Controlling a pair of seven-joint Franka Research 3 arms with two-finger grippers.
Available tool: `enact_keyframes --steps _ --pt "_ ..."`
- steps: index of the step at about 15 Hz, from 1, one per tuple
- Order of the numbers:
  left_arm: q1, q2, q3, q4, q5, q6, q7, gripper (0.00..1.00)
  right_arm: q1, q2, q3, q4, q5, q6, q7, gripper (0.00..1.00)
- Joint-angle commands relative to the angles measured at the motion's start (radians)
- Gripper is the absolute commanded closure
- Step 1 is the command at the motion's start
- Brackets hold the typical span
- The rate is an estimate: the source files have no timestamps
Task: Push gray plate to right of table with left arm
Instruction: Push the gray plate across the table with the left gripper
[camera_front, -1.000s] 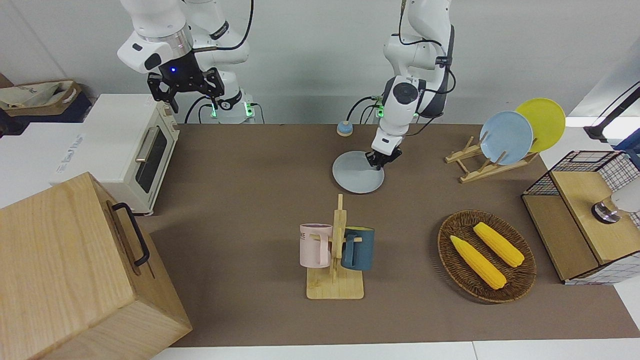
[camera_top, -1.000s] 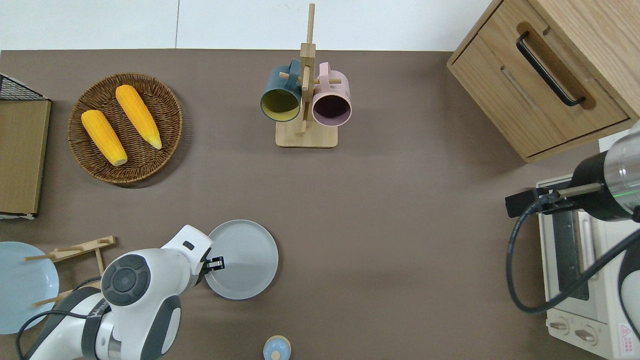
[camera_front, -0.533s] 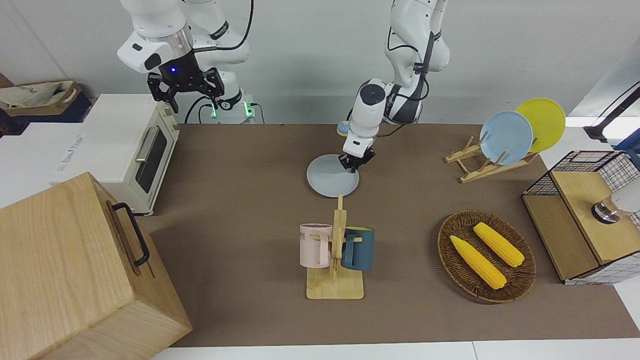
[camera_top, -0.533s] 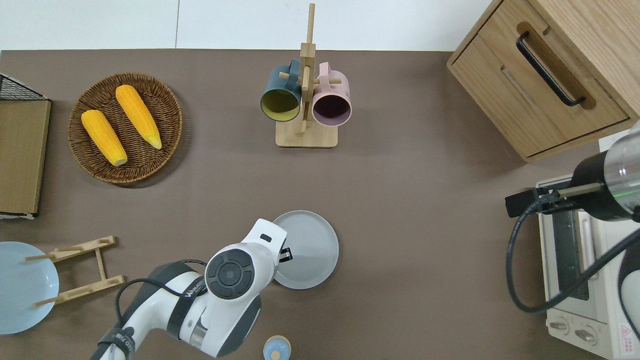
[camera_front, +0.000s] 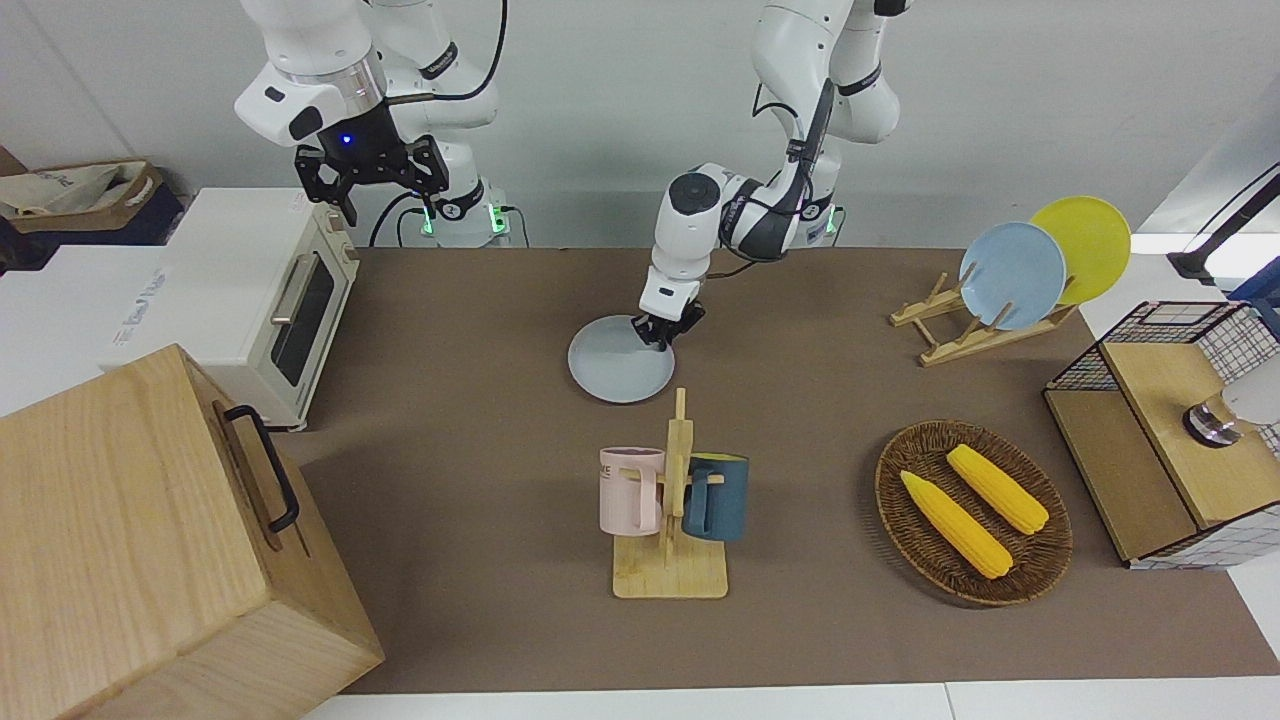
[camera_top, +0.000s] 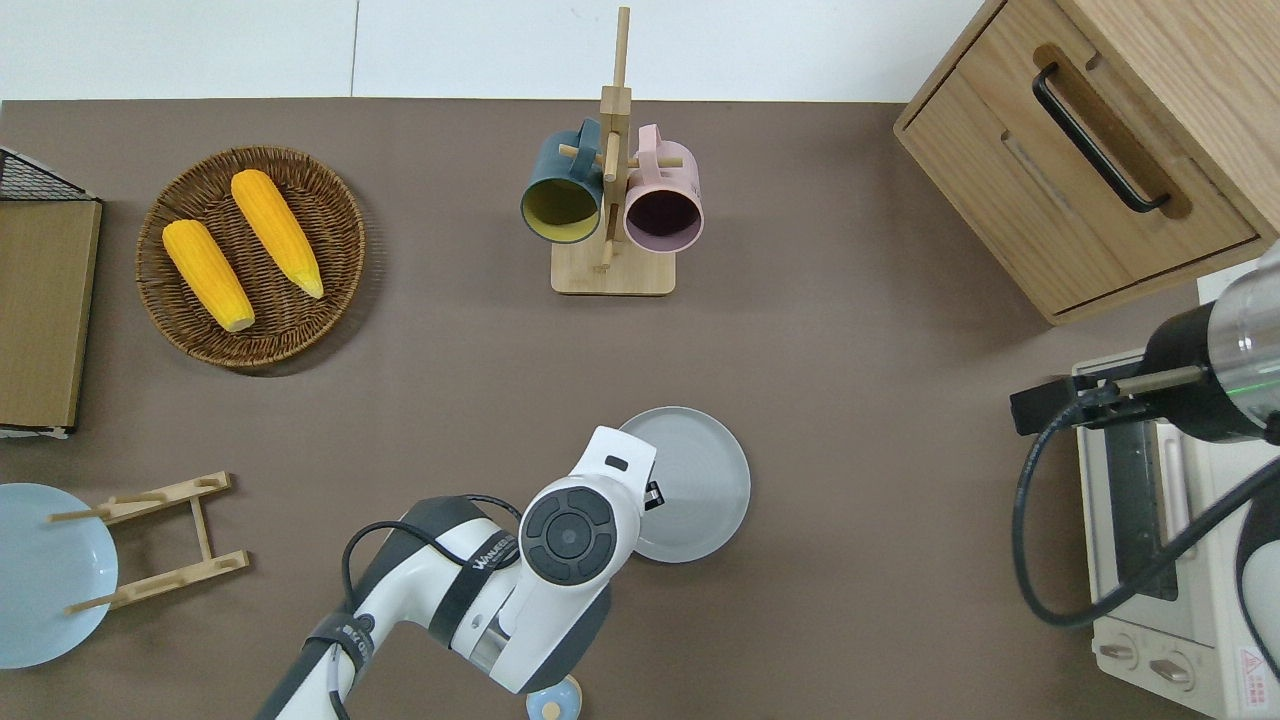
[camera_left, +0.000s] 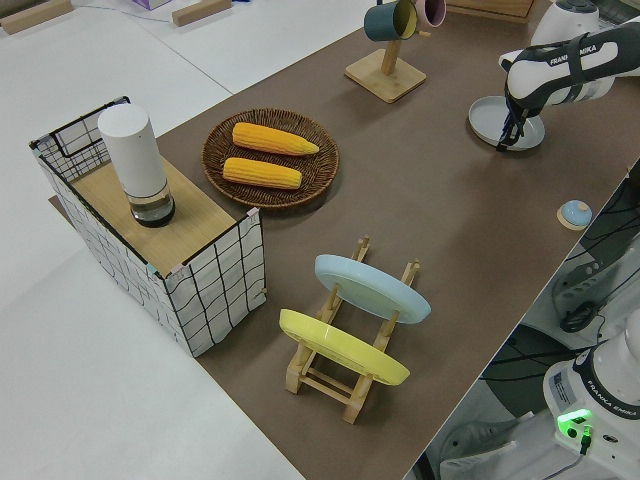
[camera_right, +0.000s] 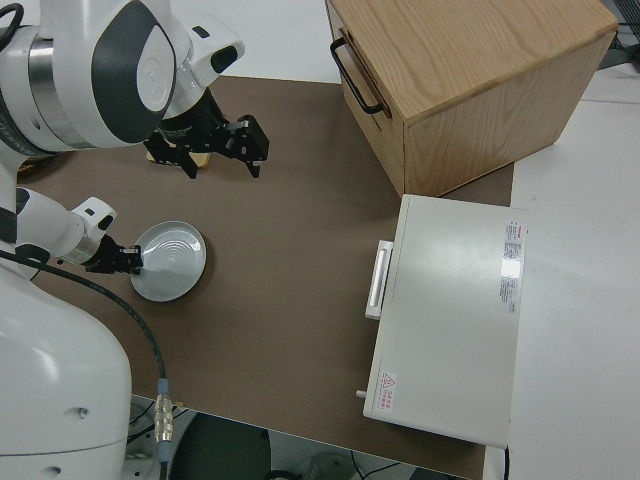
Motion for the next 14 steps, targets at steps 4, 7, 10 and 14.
enact_keyframes --steps 4,7,10,14 --pt "-0.047 0.143 -0.048 0.137 0.001 -0.002 -0.151 1.0 -0.02 -0.003 0.013 0.008 0.01 -0.014 0.001 0.017" --pt "-0.068 0.18 -0.05 0.189 0.026 -0.003 -0.197 1.0 -0.02 -0.003 0.013 0.008 0.01 -0.014 0.002 0.017" --pt "-0.096 0.215 -0.05 0.233 0.07 -0.003 -0.27 1.0 -0.02 -0.003 0.013 0.008 0.01 -0.014 0.001 0.017" --pt "-0.144 0.258 -0.05 0.293 0.101 -0.003 -0.332 1.0 -0.02 -0.003 0.013 0.008 0.01 -0.014 0.002 0.017"
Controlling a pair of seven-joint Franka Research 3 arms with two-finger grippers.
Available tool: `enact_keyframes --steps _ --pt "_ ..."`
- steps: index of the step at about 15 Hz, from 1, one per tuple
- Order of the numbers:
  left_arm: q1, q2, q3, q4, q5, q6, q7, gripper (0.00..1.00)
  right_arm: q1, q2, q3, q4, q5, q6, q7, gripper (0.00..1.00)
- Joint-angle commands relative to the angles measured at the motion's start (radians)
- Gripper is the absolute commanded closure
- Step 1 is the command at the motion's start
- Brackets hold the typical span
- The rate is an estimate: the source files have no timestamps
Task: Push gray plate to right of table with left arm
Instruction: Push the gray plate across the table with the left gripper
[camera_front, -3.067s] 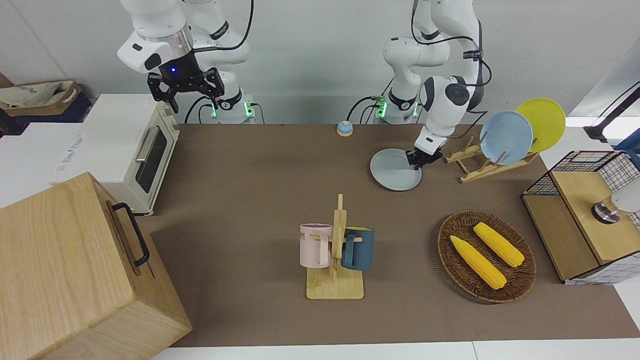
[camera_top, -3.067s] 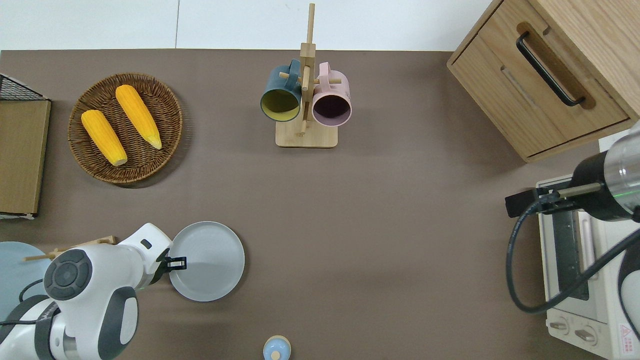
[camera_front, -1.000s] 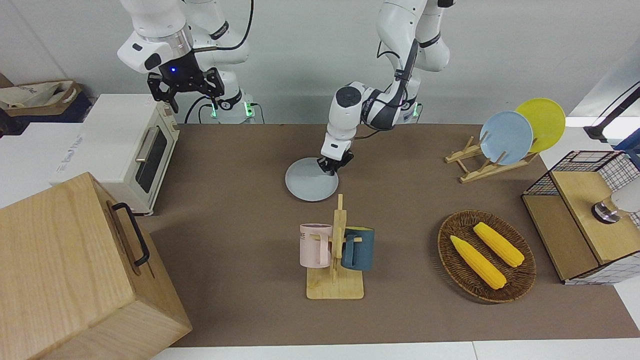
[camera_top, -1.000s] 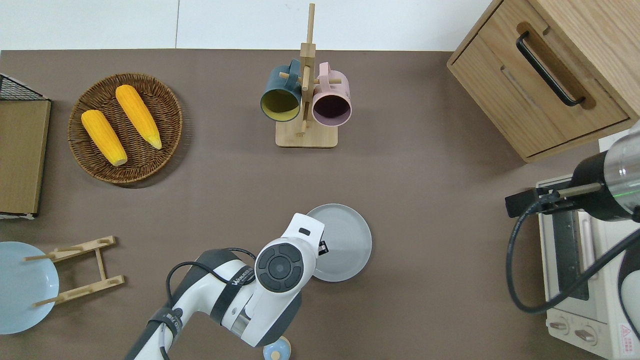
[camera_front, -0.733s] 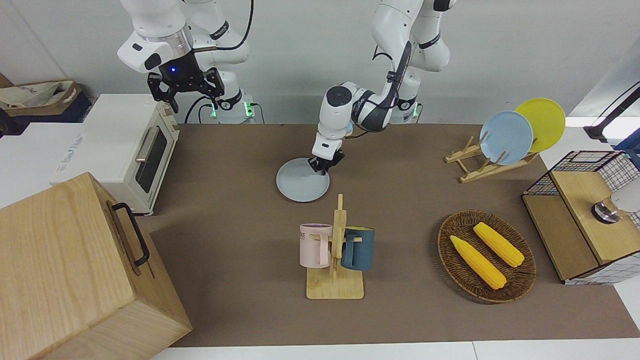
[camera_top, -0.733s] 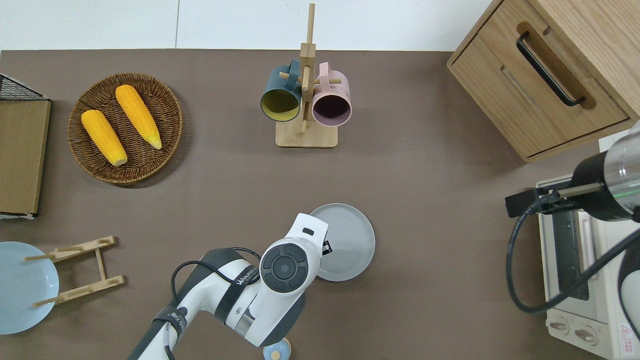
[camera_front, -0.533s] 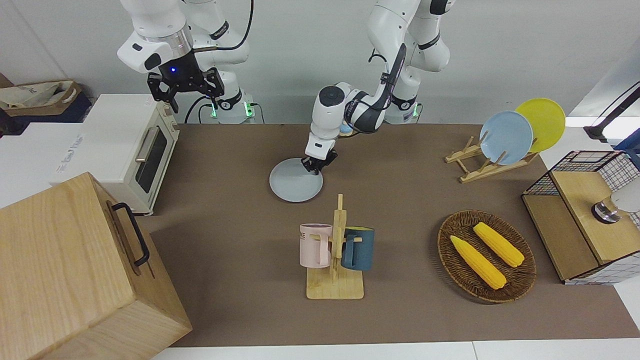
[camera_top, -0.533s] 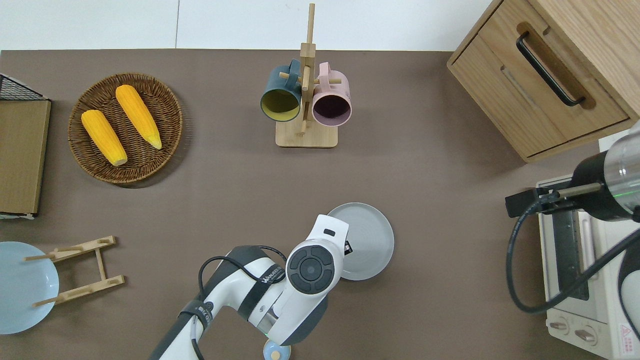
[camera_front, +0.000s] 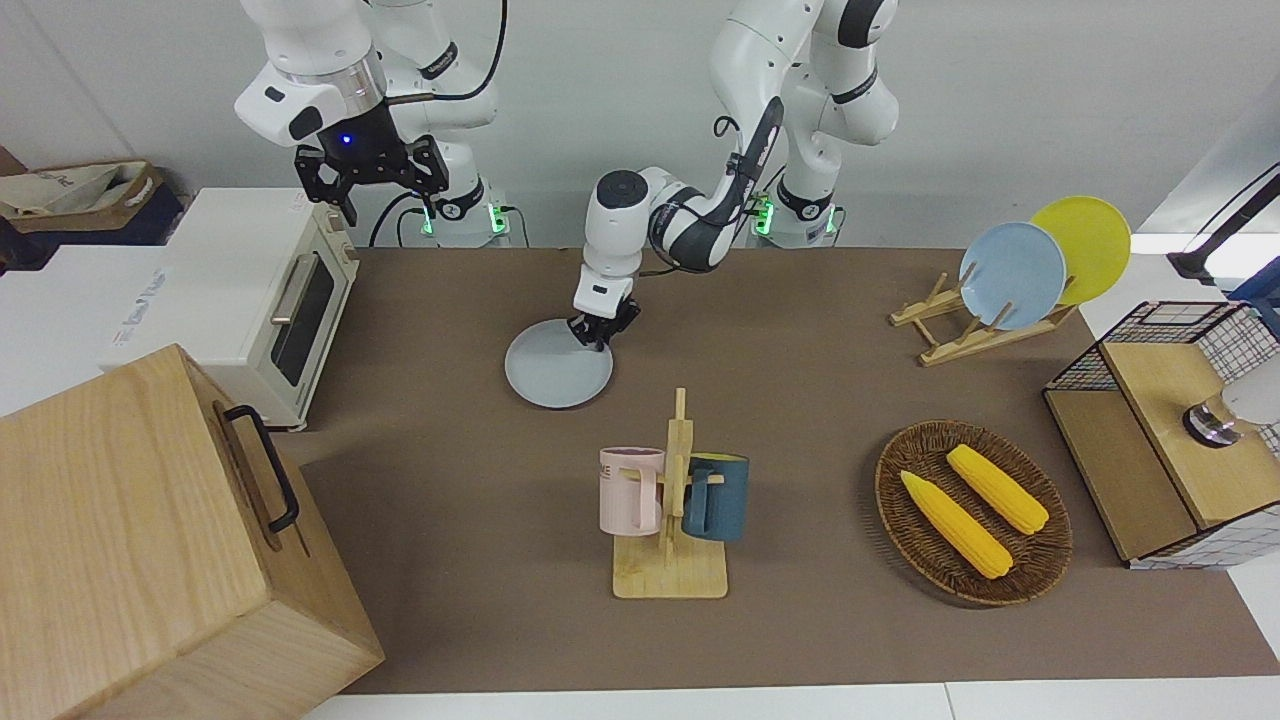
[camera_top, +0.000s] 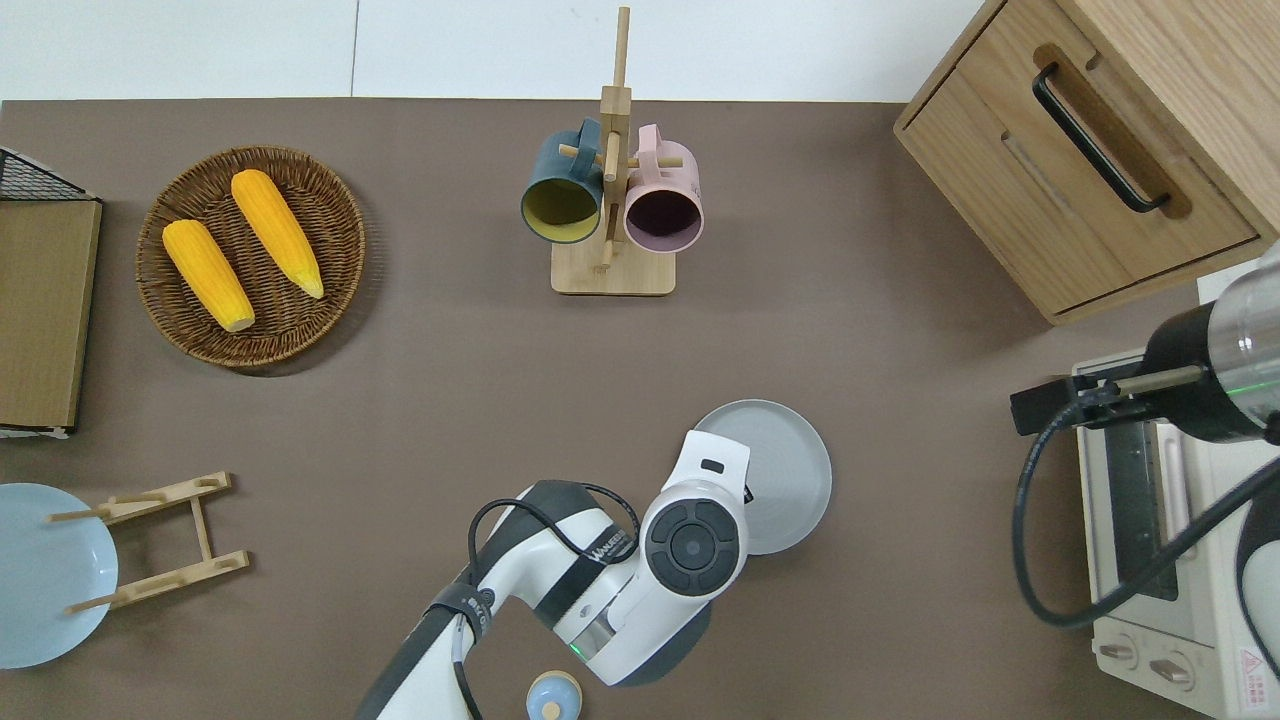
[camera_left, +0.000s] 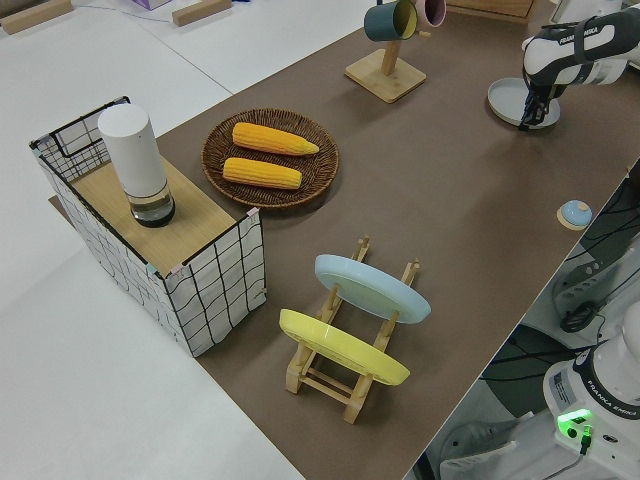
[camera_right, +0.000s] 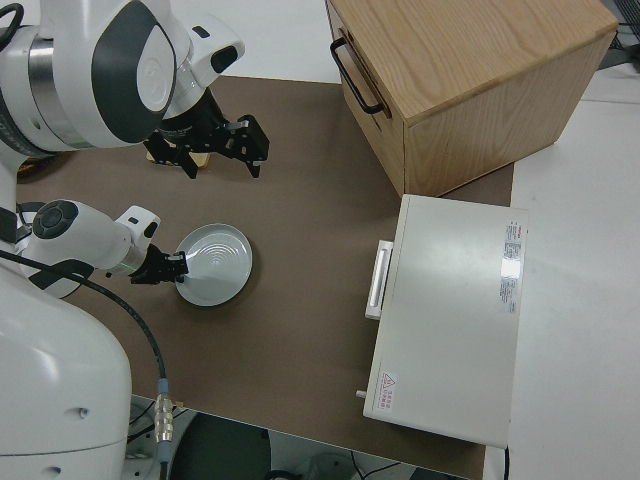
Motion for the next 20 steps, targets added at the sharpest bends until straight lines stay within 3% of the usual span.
enact_keyframes --steps 1,9,10,12,14,15,16,20 --pt "-0.059 0.104 0.004 0.092 0.035 -0.004 -0.067 1.0 -0.02 -0.003 0.013 0.008 0.01 -0.014 0.002 0.017" --pt "-0.09 0.121 0.011 0.115 0.035 -0.004 -0.081 0.97 -0.02 -0.003 0.013 0.008 0.01 -0.014 0.001 0.017" --pt "-0.09 0.116 0.014 0.115 0.035 -0.004 -0.079 0.91 -0.02 -0.003 0.013 0.008 0.01 -0.014 0.001 0.017" --pt "-0.078 0.104 0.016 0.116 0.035 -0.01 -0.079 0.7 -0.02 -0.003 0.013 0.008 0.01 -0.014 0.001 0.017" --pt "-0.068 0.08 0.019 0.118 0.033 -0.015 -0.079 0.3 -0.02 -0.003 0.013 0.008 0.01 -0.014 0.002 0.017" --pt "-0.068 0.067 0.022 0.118 0.033 -0.029 -0.078 0.2 -0.02 -0.003 0.013 0.008 0.01 -0.014 0.002 0.017" --pt "-0.068 0.06 0.031 0.124 0.033 -0.044 -0.075 0.02 -0.02 -0.003 0.013 0.008 0.01 -0.014 0.002 0.017" --pt "-0.062 0.018 0.04 0.132 0.035 -0.121 -0.064 0.01 -0.02 -0.003 0.013 0.008 0.01 -0.014 0.002 0.017"
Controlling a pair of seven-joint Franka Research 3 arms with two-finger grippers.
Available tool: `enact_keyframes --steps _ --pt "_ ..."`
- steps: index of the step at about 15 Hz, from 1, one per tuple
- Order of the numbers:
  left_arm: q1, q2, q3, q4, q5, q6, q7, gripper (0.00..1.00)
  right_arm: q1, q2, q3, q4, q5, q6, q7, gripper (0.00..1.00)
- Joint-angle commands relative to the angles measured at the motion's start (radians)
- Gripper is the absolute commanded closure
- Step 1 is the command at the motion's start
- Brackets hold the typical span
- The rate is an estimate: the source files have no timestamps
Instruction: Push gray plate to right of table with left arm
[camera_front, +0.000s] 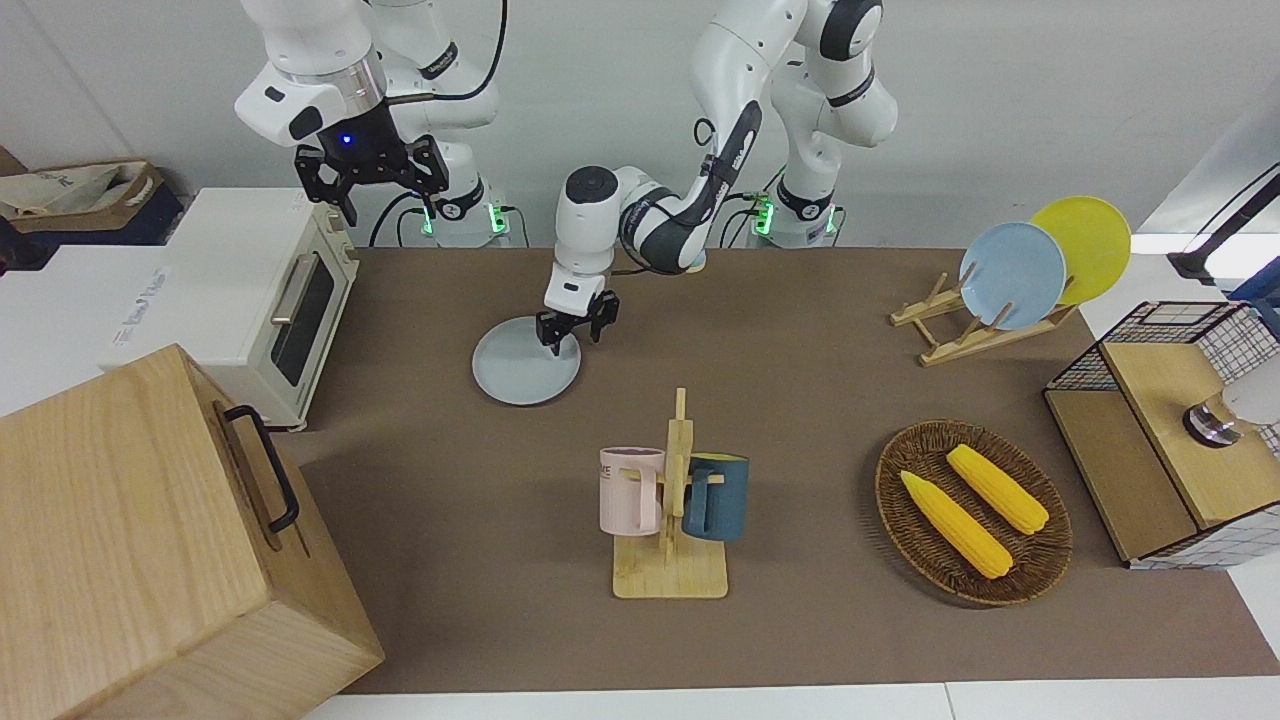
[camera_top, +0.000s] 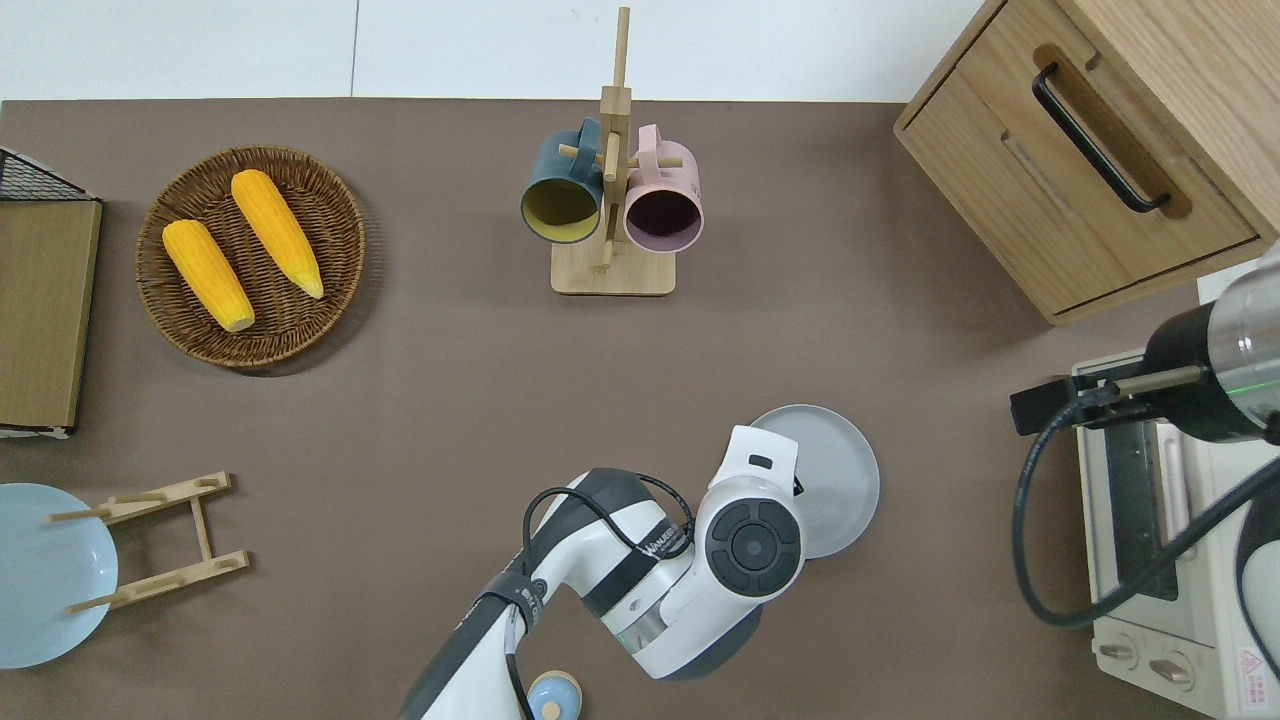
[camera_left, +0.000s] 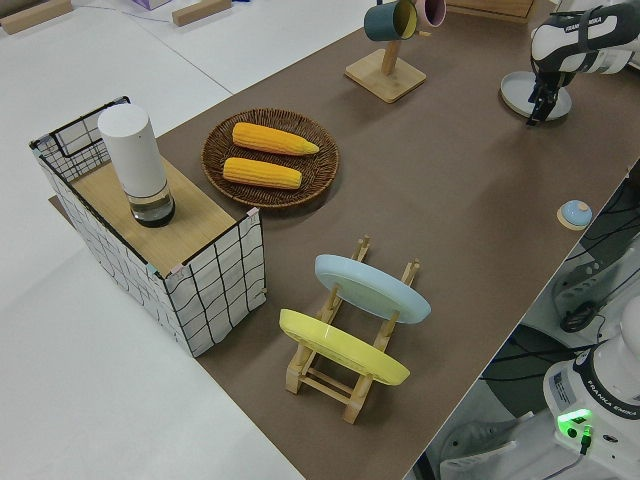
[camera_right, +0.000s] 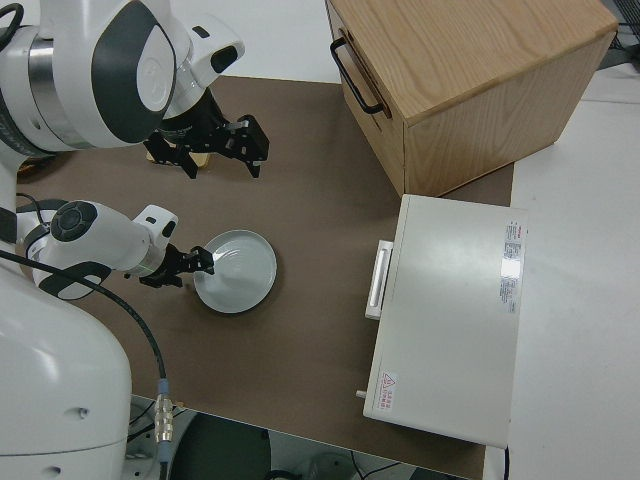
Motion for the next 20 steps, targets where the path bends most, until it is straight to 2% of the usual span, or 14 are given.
enact_keyframes --steps 1,4,7,10,13,15,20 --pt "0.008 -0.055 0.016 0.012 0.018 -0.098 -0.004 0.01 -0.02 -0.003 0.013 0.008 0.01 -0.014 0.001 0.017" --pt "0.04 -0.098 0.021 0.036 0.018 -0.222 0.023 0.01 -0.02 -0.003 0.013 0.008 0.01 -0.014 0.002 0.017" --pt "0.103 -0.102 0.019 0.111 0.005 -0.363 0.181 0.0 -0.02 -0.003 0.013 0.008 0.01 -0.014 0.002 0.017" --pt "0.175 -0.102 0.017 0.226 0.004 -0.524 0.261 0.0 -0.02 -0.003 0.013 0.008 0.01 -0.014 0.002 0.017" --pt "0.239 -0.112 0.016 0.289 -0.034 -0.577 0.315 0.0 -0.02 -0.003 0.013 0.008 0.01 -0.014 0.001 0.017" --pt "0.281 -0.142 0.021 0.299 -0.033 -0.62 0.362 0.0 -0.02 -0.003 0.013 0.008 0.01 -0.014 0.002 0.017" --pt "0.411 -0.262 0.019 0.299 -0.033 -0.781 0.58 0.0 -0.02 -0.003 0.013 0.008 0.01 -0.014 0.002 0.017"
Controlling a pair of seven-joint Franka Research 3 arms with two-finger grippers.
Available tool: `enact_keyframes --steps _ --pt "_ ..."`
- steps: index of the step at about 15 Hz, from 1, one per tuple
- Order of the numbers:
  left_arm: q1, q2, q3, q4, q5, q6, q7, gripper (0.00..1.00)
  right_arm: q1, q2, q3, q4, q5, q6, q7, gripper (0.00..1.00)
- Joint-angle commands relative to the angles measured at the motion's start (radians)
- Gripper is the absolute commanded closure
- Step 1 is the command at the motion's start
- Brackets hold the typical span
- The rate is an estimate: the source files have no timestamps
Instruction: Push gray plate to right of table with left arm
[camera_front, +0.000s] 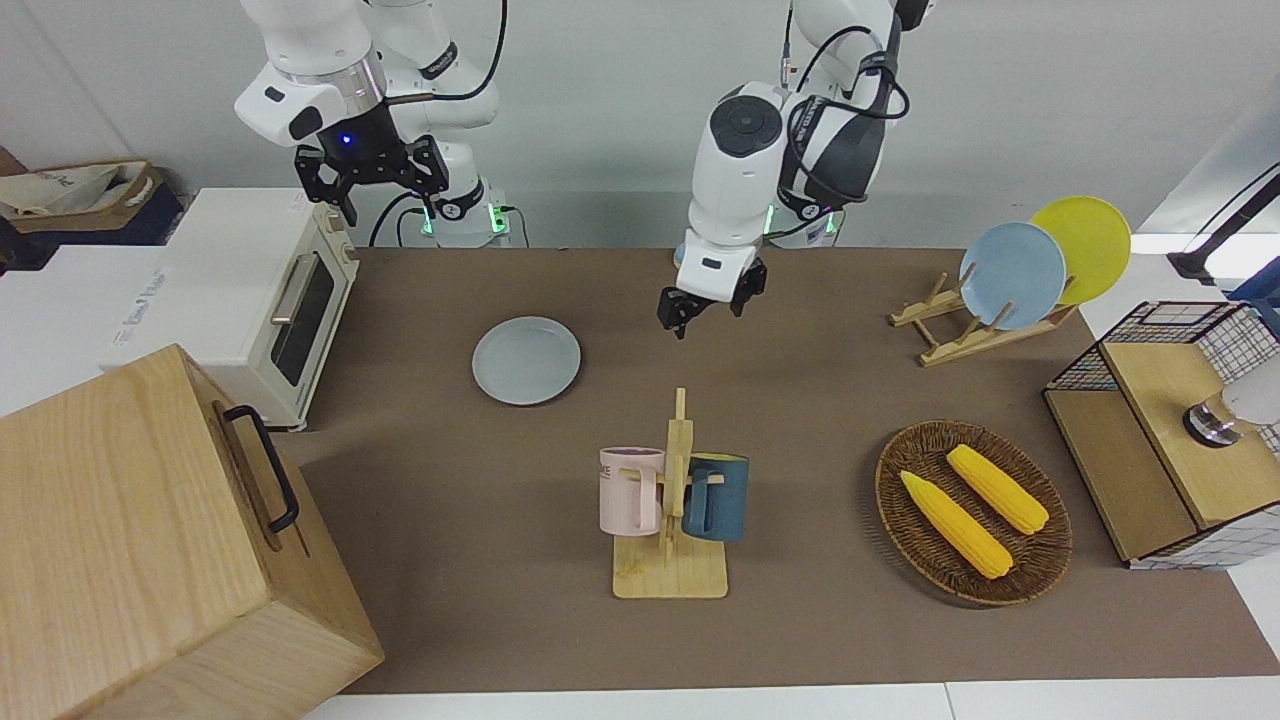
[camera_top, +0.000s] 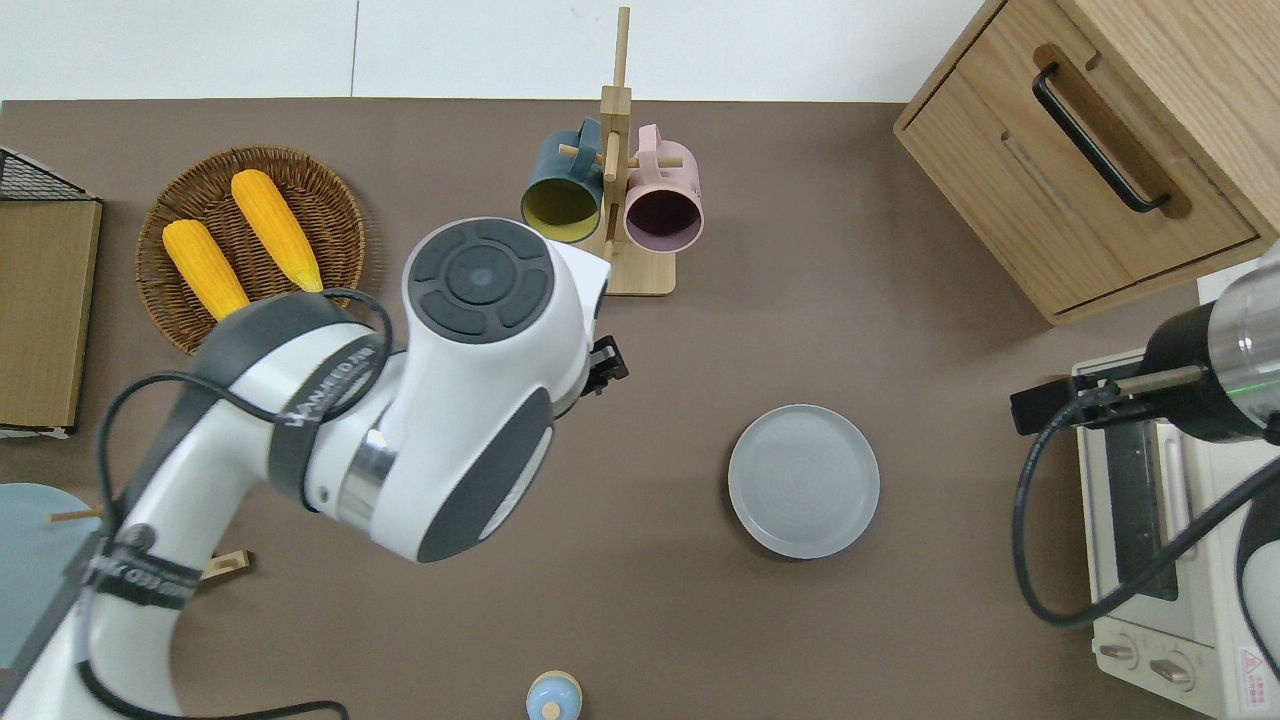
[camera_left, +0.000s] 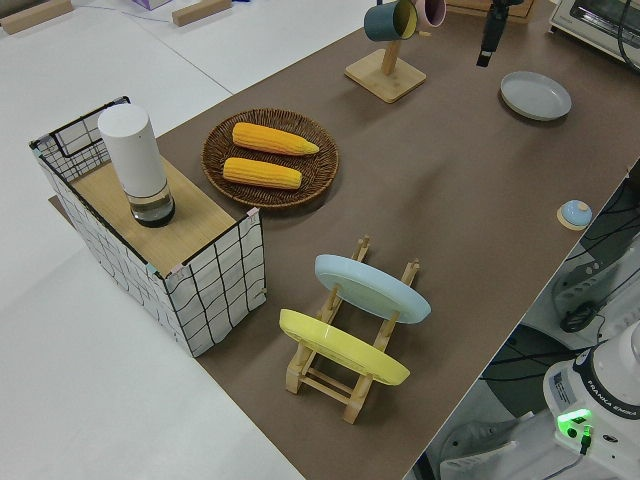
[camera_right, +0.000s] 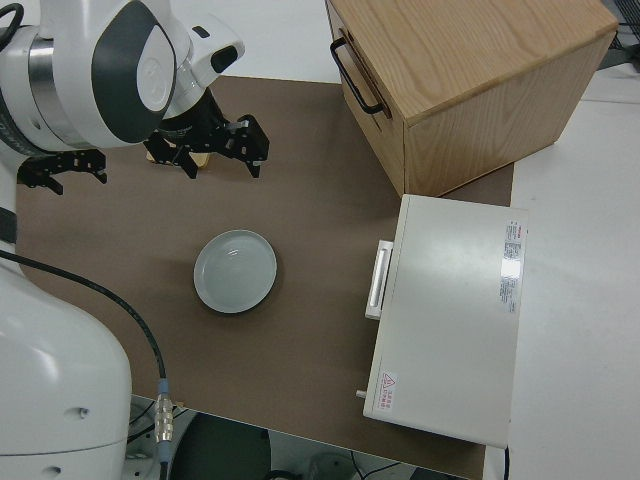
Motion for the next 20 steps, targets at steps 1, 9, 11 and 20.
enact_keyframes --steps 1,9,11,20 --pt "0.099 -0.099 -0.007 -0.011 -0.014 -0.114 0.166 0.0 -0.02 -0.003 0.013 0.008 0.01 -0.014 0.002 0.017" --pt "0.332 -0.187 -0.007 -0.023 -0.008 -0.209 0.542 0.0 -0.02 -0.003 0.015 0.008 0.01 -0.014 0.002 0.017" --pt "0.38 -0.191 -0.007 -0.029 -0.007 -0.215 0.616 0.0 -0.02 -0.003 0.013 0.008 0.01 -0.014 0.002 0.017" --pt "0.484 -0.317 -0.001 -0.25 0.013 -0.077 0.762 0.0 -0.02 -0.003 0.015 0.008 0.01 -0.014 0.002 0.017"
